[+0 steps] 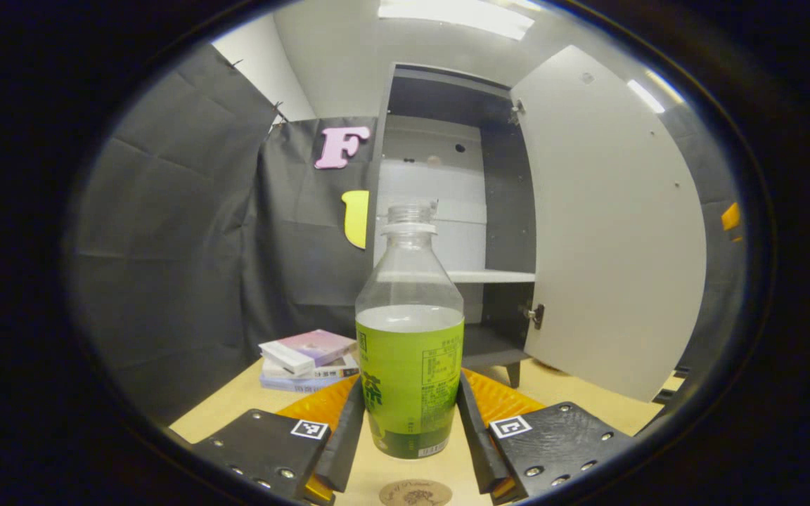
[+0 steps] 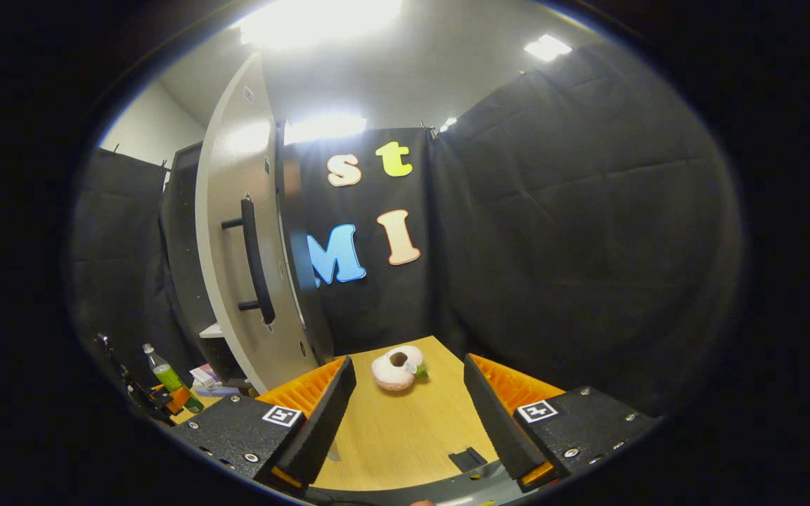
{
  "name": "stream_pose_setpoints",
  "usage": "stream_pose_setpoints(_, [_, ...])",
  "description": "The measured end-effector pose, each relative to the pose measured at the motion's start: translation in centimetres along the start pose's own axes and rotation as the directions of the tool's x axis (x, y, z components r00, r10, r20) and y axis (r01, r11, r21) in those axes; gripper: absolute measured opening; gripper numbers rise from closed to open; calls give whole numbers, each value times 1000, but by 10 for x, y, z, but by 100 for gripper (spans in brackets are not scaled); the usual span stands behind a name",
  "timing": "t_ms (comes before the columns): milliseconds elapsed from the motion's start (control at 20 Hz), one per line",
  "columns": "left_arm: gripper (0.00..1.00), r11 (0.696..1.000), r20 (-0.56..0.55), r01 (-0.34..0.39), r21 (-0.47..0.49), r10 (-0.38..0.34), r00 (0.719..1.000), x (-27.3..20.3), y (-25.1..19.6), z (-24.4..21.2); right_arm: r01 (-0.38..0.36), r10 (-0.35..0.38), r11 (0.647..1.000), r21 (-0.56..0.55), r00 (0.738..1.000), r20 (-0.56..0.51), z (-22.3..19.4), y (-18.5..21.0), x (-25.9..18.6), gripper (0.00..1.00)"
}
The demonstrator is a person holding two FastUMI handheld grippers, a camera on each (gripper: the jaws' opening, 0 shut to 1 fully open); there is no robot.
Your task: Open the cabinet door with the right hand, grasp the bottle in the cabinet with the left hand and place it on the coaster, then close the cabinet door with the right hand.
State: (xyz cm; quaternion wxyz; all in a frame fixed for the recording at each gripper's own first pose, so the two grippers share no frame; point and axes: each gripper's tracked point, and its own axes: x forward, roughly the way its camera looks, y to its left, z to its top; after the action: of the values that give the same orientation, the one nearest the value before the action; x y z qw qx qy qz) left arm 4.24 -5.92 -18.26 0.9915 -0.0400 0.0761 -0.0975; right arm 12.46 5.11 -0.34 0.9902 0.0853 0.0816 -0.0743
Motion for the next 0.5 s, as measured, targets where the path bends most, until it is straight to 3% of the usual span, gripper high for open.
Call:
stream_pose_setpoints(100, [68, 1000, -26, 2, 7, -1, 1000, -4, -3, -24, 8, -8, 1000, -13, 1000, -7, 0, 1, -2, 91])
stream_pose_setpoints(250, [68, 1000, -63, 4, 23, -3, 998, -6, -6, -60, 17, -17, 999, -37, 1000, -18, 1, 2, -8, 95])
stream_pose_setpoints(300, [72, 1000, -72, 2, 29, 0, 997, -7, -6, -71, 20, -21, 999, -45, 1000, -21, 2, 2, -9, 91])
stream_pose_setpoints(400, [64, 999, -96, -1, 35, 4, 995, -8, -6, -94, 27, -28, 998, -63, 999, -23, 4, 3, -12, 95])
stream_pose_setpoints(500, [72, 1000, -123, -6, 28, 9, 992, -7, -9, -115, 29, -31, 997, -78, 999, -27, 4, 5, -15, 91])
